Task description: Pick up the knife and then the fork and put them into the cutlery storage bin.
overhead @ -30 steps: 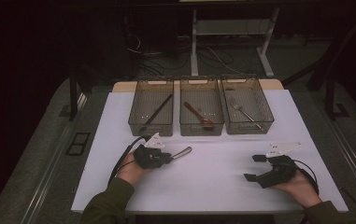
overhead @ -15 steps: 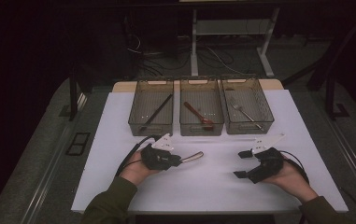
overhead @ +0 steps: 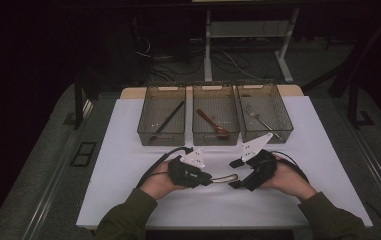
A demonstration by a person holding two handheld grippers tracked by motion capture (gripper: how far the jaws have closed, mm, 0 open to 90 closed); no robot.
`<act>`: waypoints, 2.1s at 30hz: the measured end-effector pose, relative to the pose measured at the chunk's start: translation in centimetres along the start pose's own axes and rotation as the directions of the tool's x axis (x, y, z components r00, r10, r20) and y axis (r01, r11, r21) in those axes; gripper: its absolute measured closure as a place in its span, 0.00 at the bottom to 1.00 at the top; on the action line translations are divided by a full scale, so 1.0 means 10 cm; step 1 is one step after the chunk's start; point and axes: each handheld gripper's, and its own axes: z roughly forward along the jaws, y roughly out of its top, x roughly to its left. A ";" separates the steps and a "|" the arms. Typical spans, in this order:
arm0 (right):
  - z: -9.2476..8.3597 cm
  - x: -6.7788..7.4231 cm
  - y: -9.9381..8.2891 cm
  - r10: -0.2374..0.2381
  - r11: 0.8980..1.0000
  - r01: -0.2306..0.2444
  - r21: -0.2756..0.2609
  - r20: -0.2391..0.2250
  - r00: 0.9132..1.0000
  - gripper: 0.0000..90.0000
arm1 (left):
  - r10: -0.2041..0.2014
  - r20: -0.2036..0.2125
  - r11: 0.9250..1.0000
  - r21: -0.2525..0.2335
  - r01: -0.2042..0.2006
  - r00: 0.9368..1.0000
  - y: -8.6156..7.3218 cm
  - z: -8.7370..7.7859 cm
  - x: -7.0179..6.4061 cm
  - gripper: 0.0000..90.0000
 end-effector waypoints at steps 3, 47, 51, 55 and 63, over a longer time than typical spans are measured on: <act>0.08 0.03 0.07 -0.022 1.000 0.023 0.017 -0.044 0.999 0.44 | 0.012 0.007 1.000 -0.006 -0.012 1.000 0.05 0.01 0.00 0.88; 0.25 0.08 0.20 -0.101 0.991 0.110 0.078 -0.112 0.989 0.86 | 0.097 0.044 0.995 0.002 -0.097 0.994 0.22 0.08 0.00 0.86; 0.20 0.05 0.17 -0.098 0.991 0.107 0.078 -0.107 0.989 0.86 | 0.050 0.011 0.998 -0.044 -0.049 0.999 0.19 -0.04 0.02 0.84; 0.15 0.03 0.15 -0.088 0.993 0.094 0.066 -0.083 0.993 0.86 | 0.019 -0.035 0.995 -0.099 -0.022 0.999 0.14 -0.21 0.06 0.79; -0.06 -0.10 0.05 -0.031 0.998 0.032 0.053 -0.017 0.999 0.86 | -0.112 -0.068 0.961 -0.261 0.090 0.991 -0.12 -0.62 0.06 0.69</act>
